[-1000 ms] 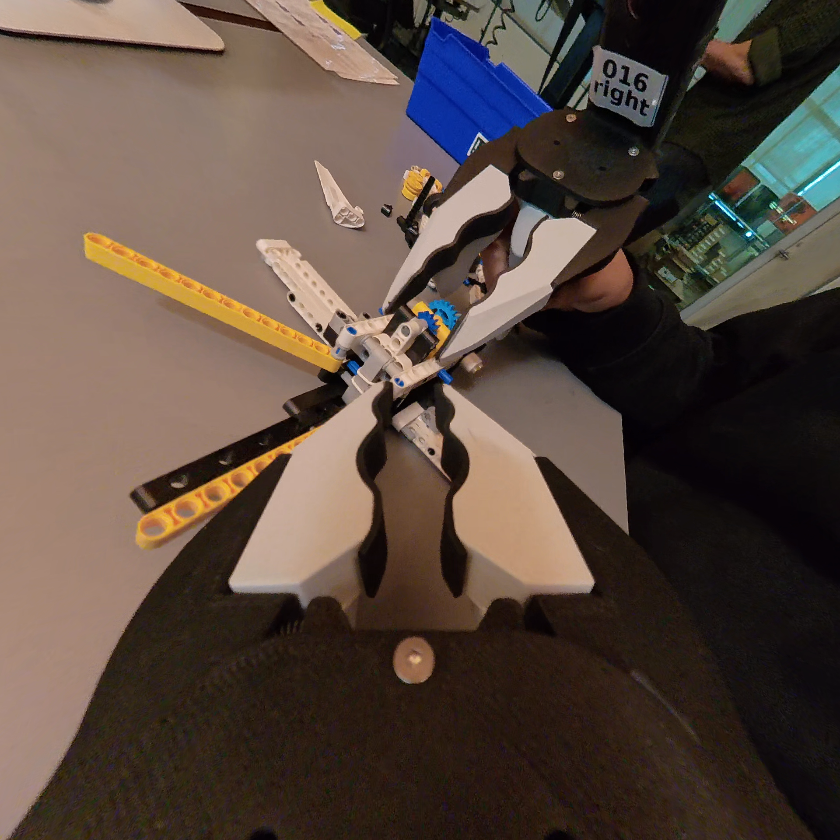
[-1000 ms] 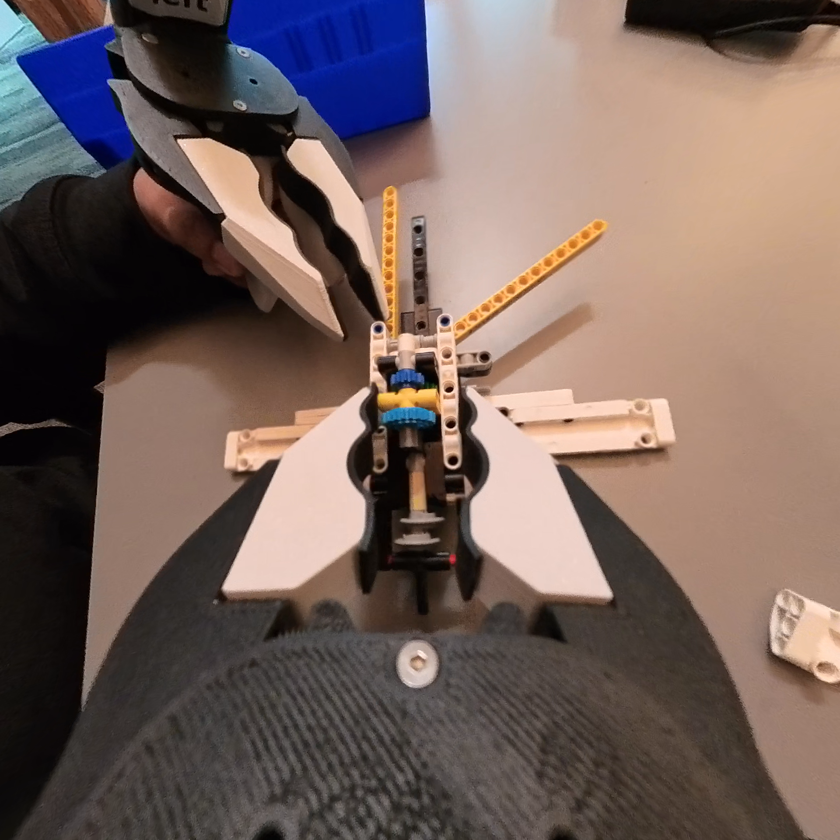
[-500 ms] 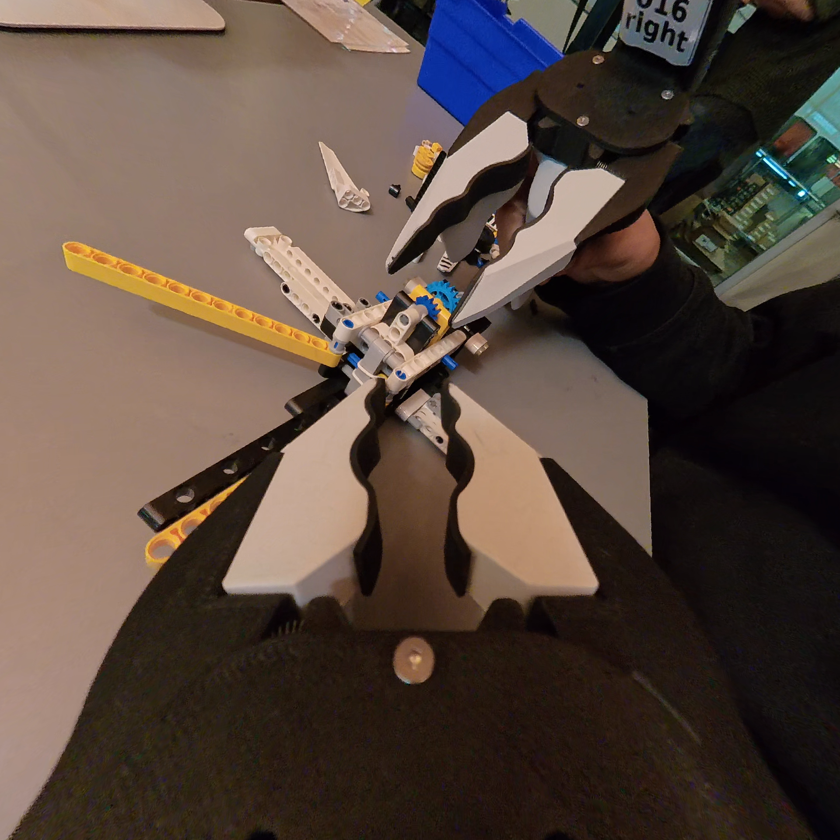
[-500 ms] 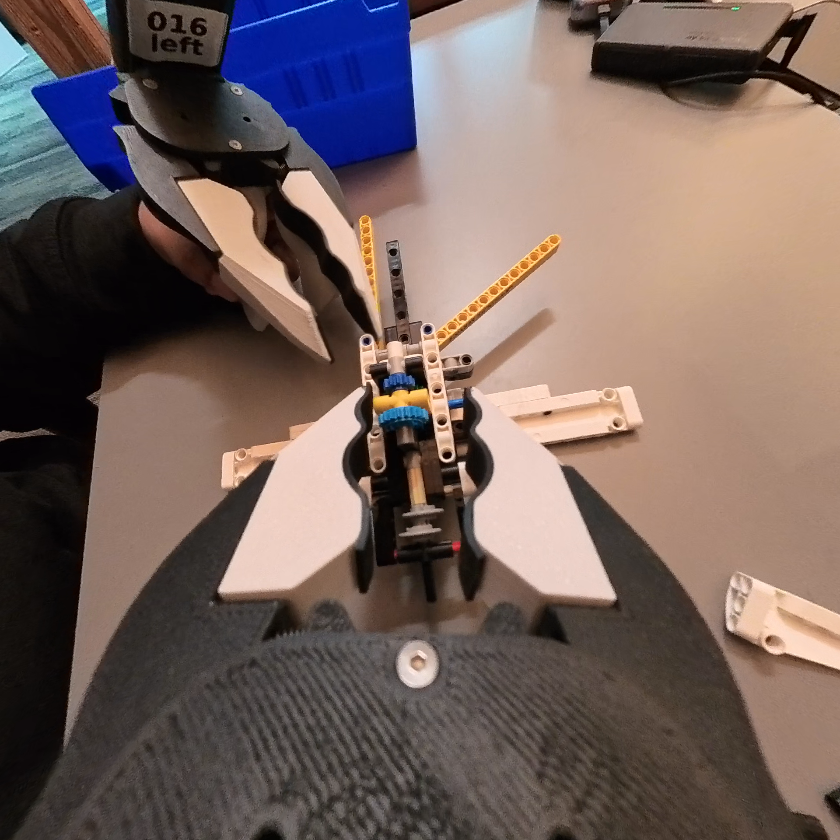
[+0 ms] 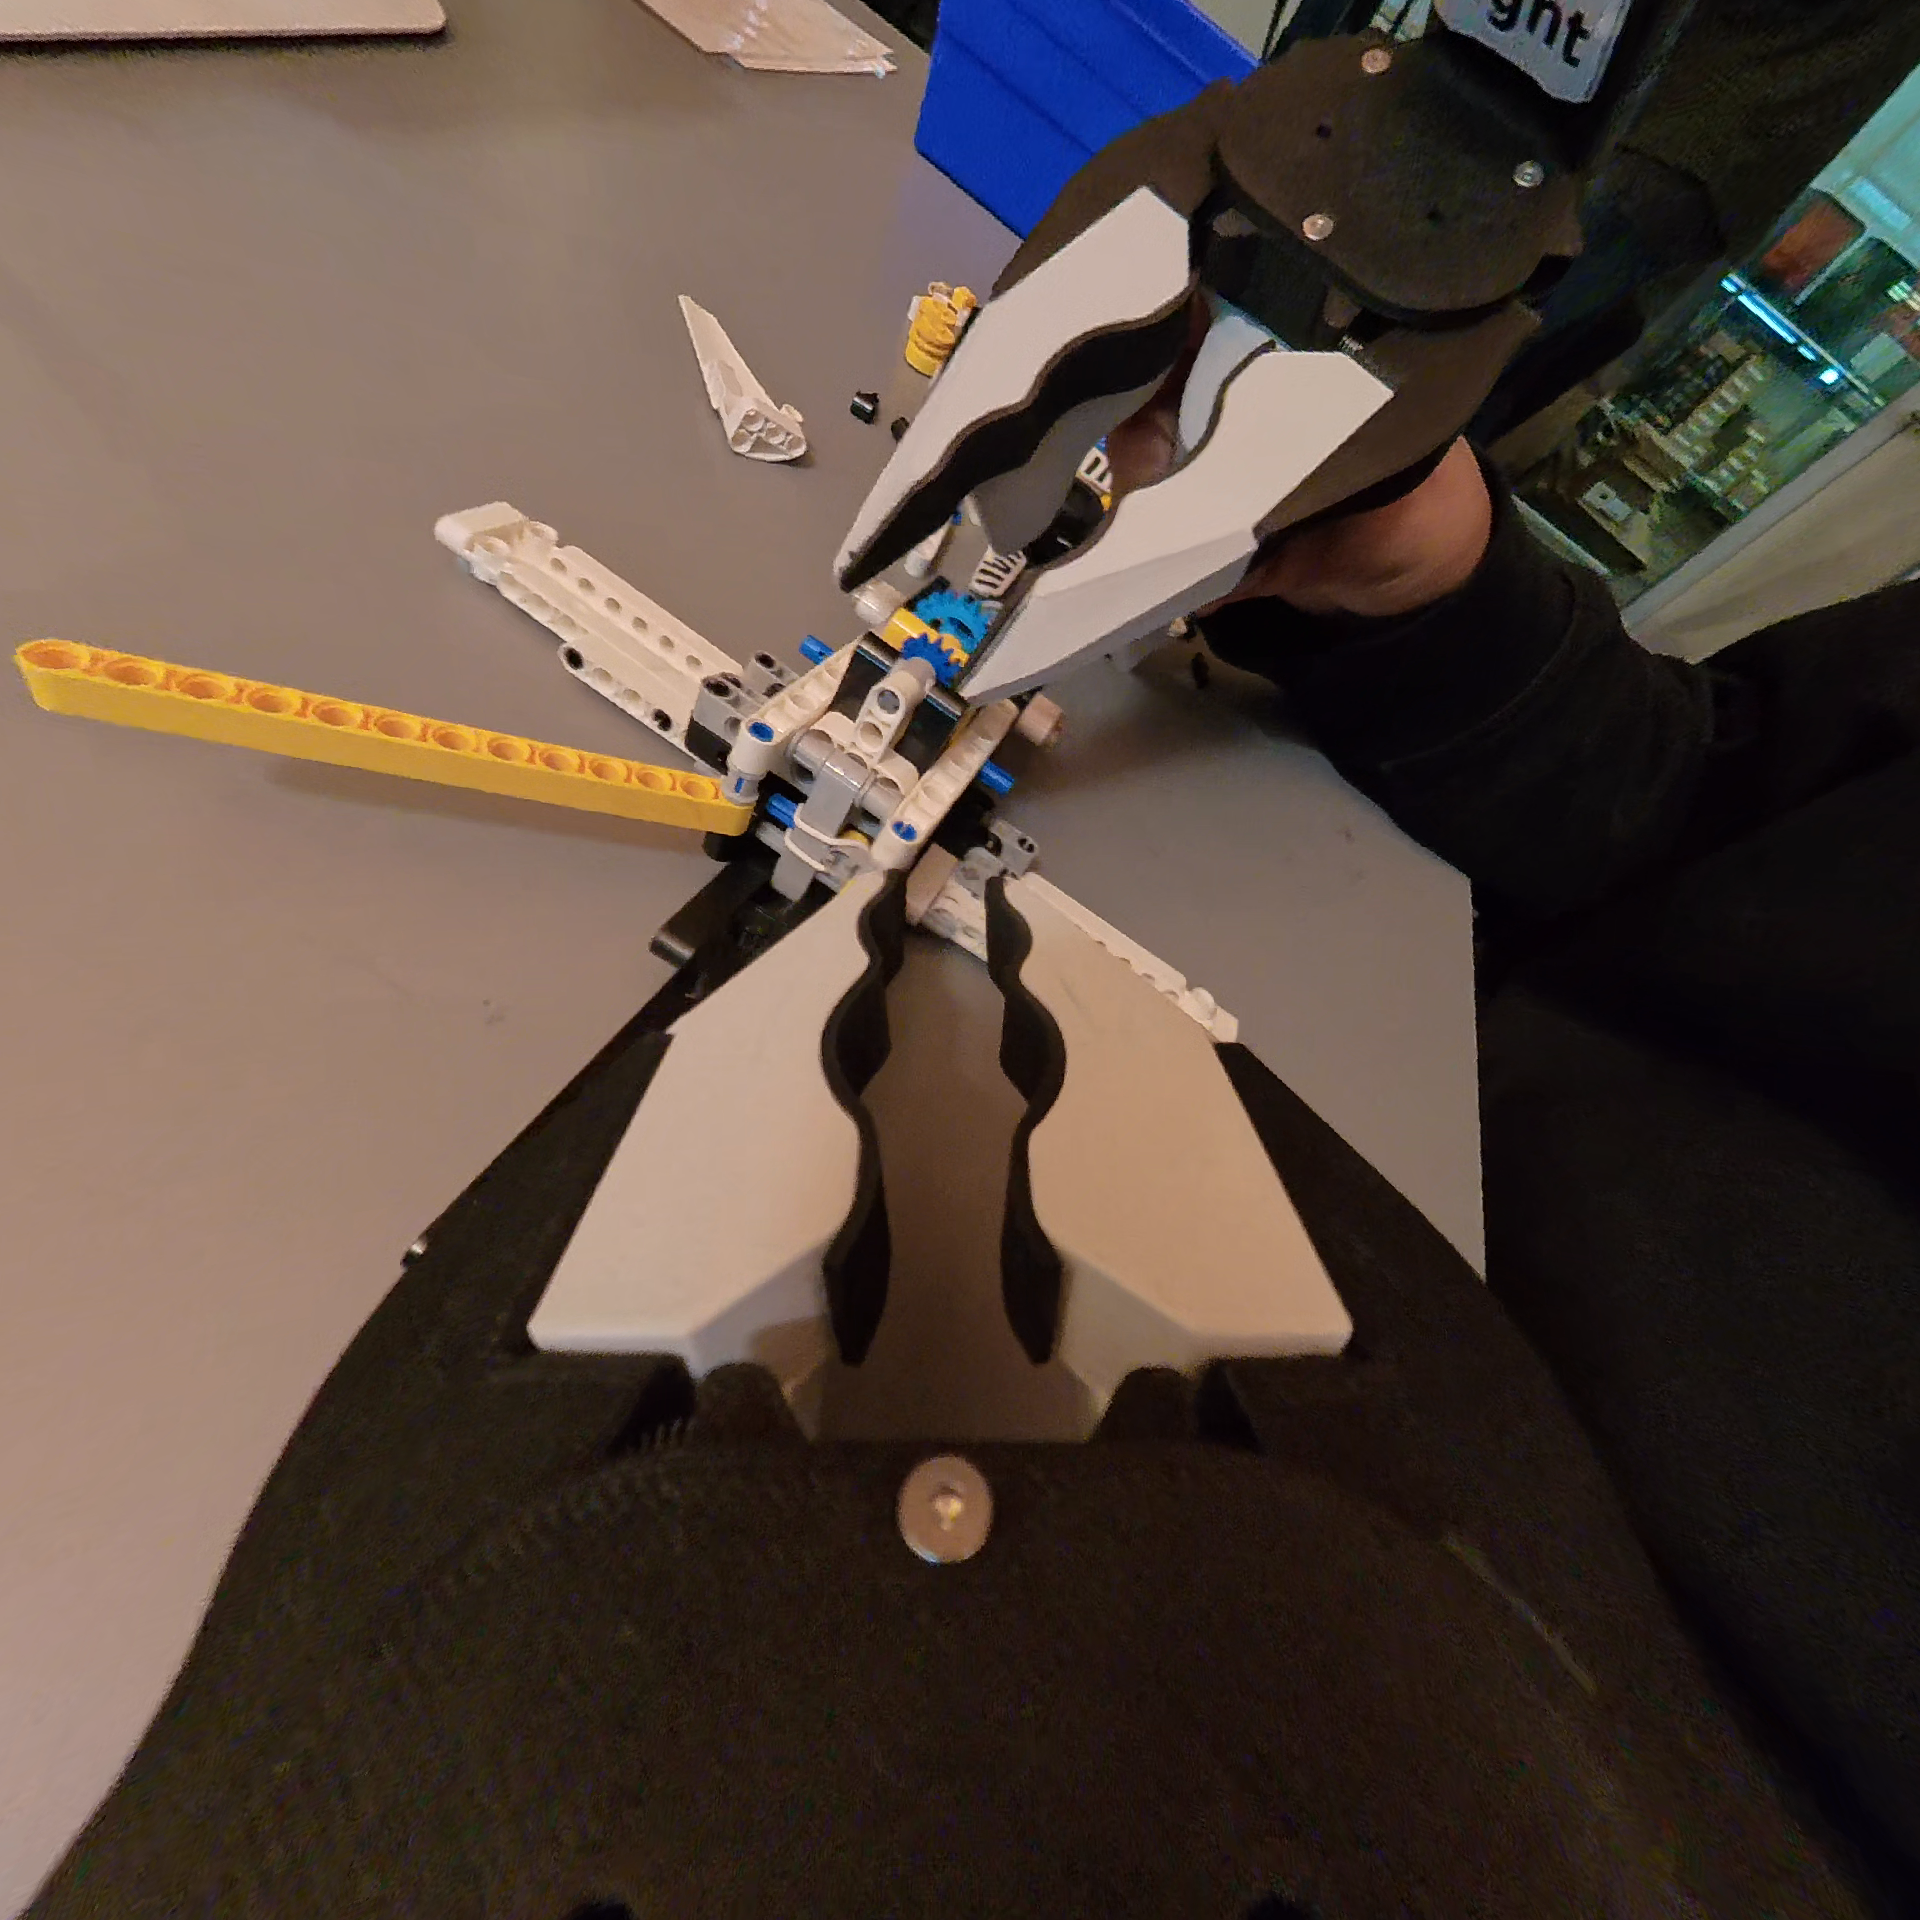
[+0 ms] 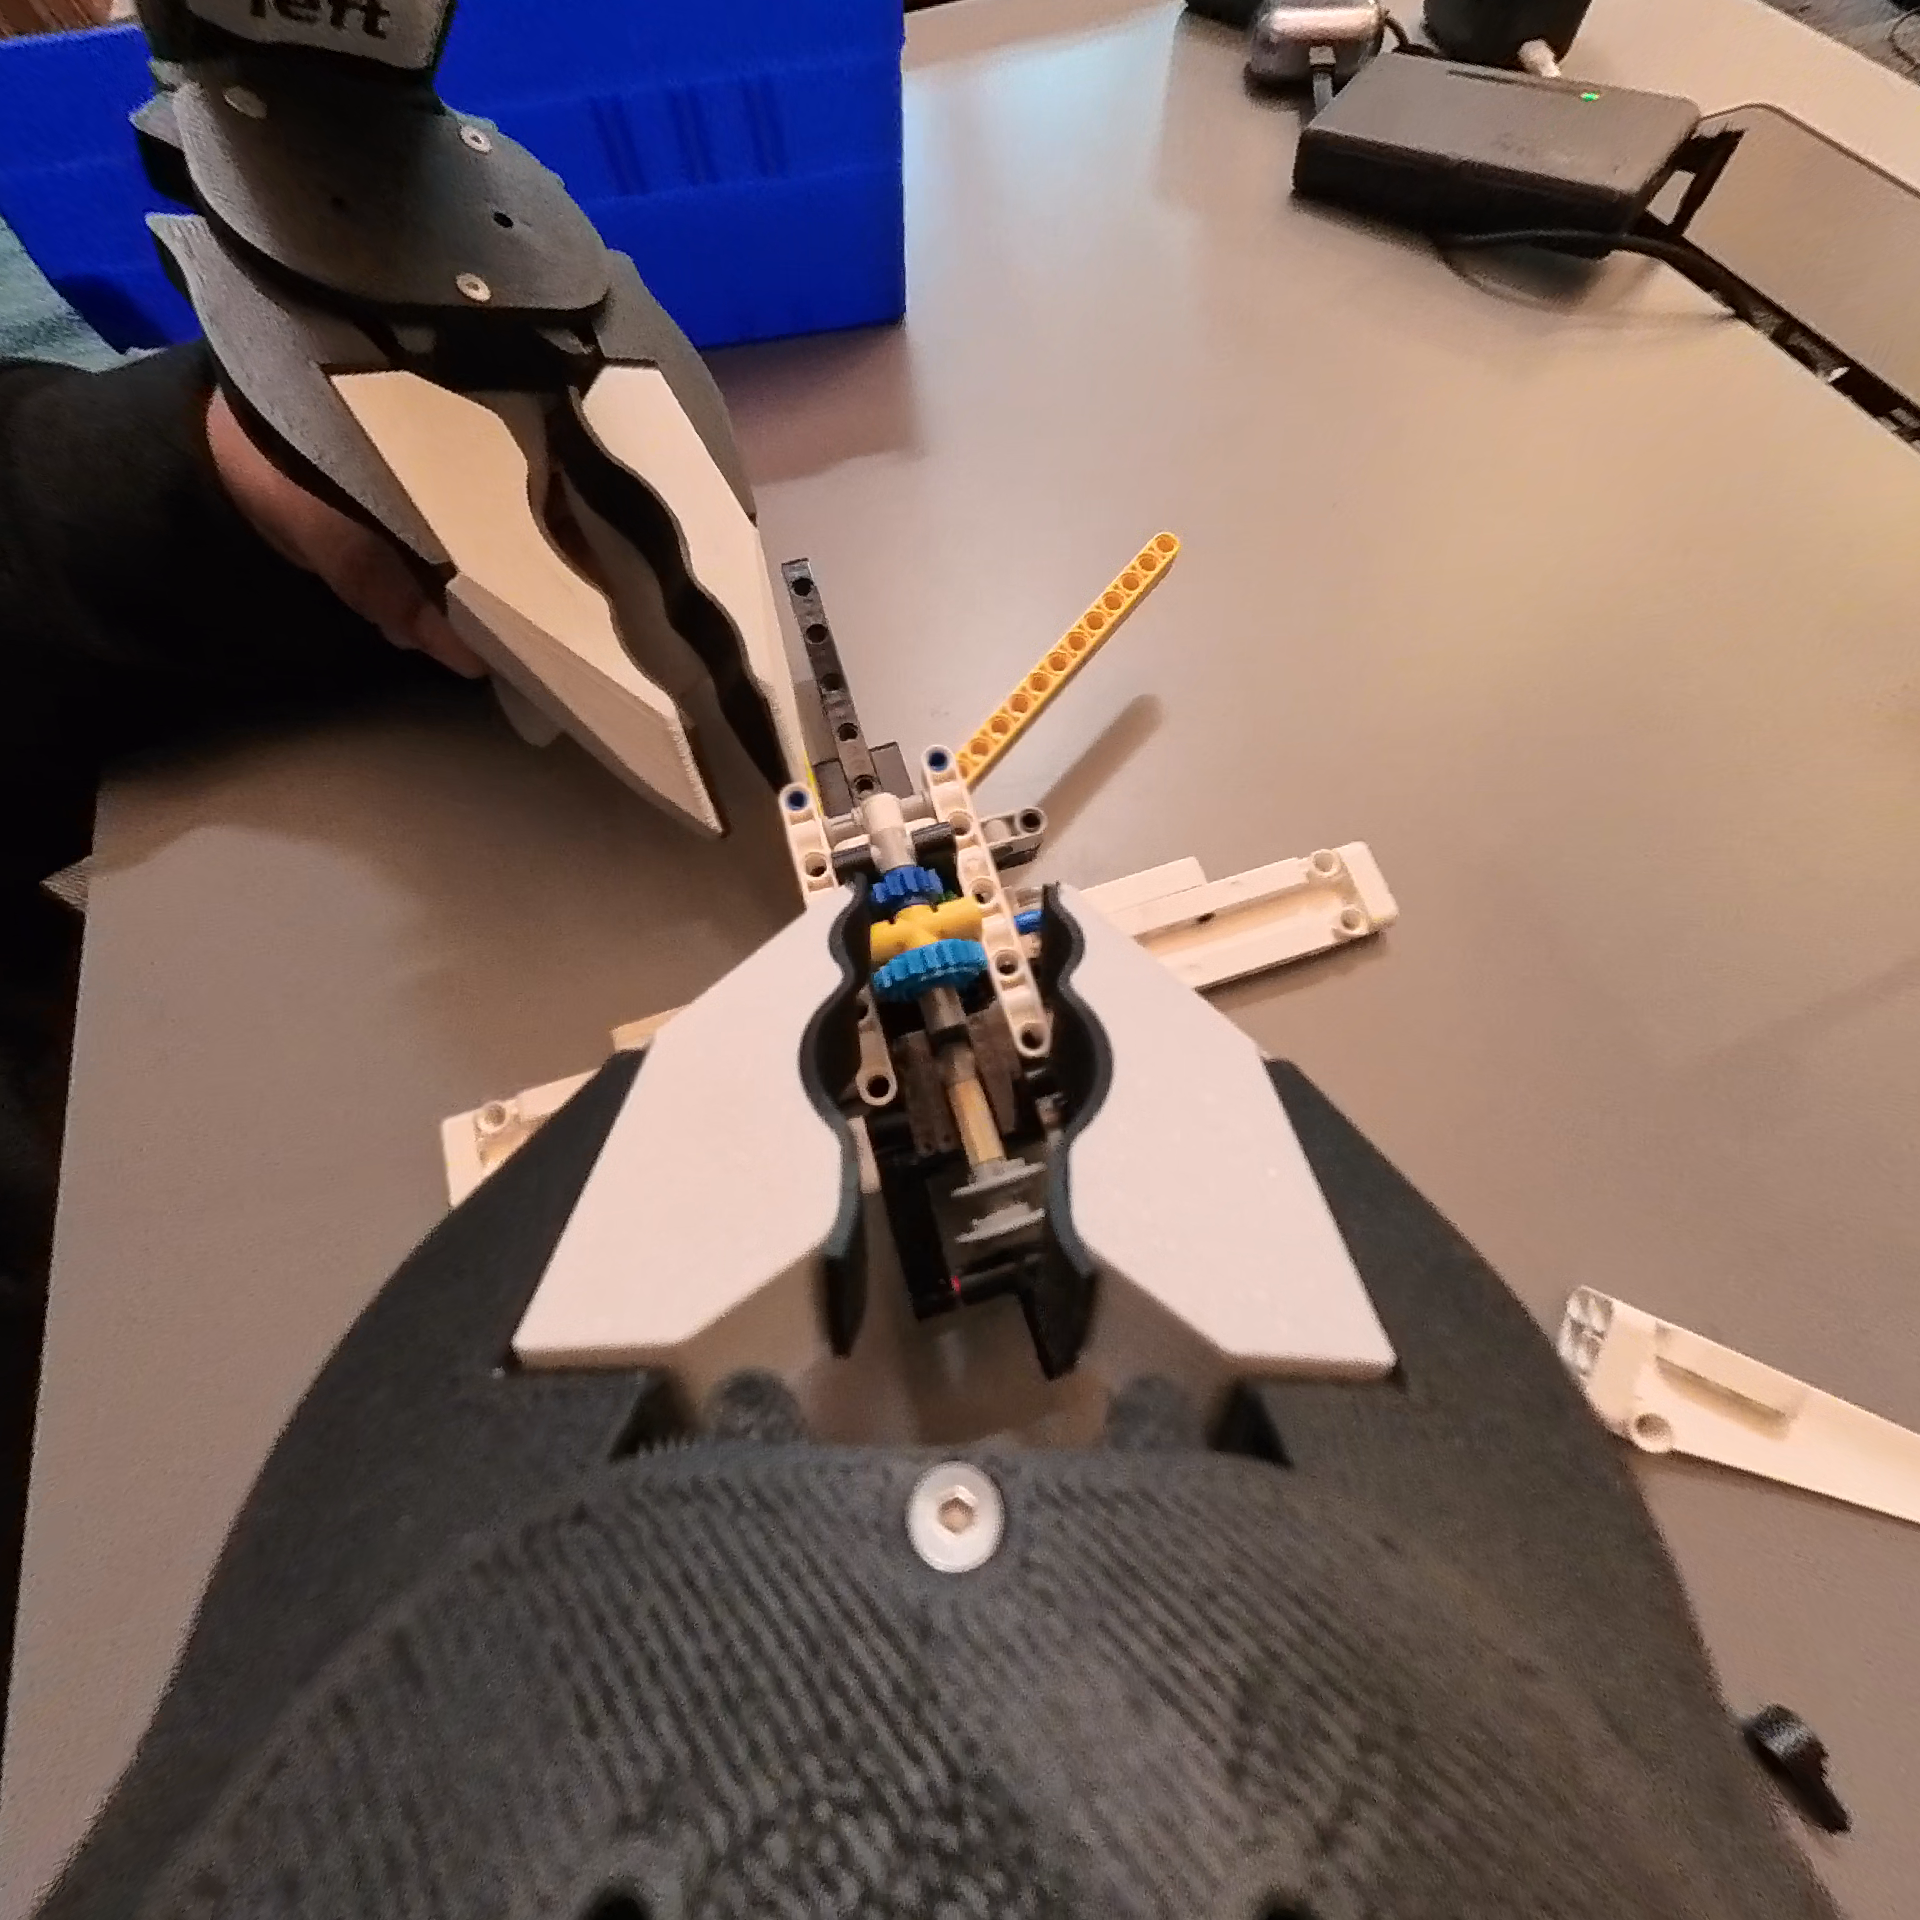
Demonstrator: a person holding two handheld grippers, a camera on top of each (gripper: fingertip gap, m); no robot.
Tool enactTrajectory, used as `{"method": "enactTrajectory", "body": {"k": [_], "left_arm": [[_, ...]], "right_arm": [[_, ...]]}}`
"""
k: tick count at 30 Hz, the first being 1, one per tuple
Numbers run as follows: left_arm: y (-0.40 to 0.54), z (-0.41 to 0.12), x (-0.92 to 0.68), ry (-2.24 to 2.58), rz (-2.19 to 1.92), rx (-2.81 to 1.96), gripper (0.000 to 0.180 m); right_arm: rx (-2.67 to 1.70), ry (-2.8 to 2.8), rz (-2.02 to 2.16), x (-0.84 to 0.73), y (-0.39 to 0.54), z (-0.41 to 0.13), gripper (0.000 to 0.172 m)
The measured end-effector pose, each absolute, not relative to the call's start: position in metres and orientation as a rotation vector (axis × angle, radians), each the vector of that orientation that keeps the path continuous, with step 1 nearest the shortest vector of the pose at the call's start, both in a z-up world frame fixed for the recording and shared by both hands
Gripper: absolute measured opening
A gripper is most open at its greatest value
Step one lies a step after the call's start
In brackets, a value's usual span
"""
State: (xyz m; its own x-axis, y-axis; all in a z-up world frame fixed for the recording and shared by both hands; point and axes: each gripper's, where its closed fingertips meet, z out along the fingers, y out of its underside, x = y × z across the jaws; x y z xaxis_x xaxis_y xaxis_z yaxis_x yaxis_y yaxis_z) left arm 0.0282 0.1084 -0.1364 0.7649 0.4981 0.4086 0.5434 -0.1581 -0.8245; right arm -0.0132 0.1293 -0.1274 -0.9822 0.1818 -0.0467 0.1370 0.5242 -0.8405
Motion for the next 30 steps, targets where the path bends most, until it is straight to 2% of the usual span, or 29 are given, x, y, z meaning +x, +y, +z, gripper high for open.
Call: {"method": "enactTrajectory", "body": {"k": [17, 24, 30], "left_arm": [[0.117, -0.123, 0.037, -0.695, -0.034, -1.764, 0.014], [0.108, -0.108, 0.030, -0.660, 0.121, -1.723, 0.009], [0.078, -0.092, 0.006, -0.720, 0.426, -1.644, 0.015]], "right_arm": [[-0.157, -2.562, 1.363, -0.017, 0.136, -0.117, 0.028], [-0.112, -2.561, 1.414, -0.010, 0.131, -0.115, 0.028], [-0.050, -2.542, 1.468, -0.002, 0.126, -0.109, 0.027]]}}
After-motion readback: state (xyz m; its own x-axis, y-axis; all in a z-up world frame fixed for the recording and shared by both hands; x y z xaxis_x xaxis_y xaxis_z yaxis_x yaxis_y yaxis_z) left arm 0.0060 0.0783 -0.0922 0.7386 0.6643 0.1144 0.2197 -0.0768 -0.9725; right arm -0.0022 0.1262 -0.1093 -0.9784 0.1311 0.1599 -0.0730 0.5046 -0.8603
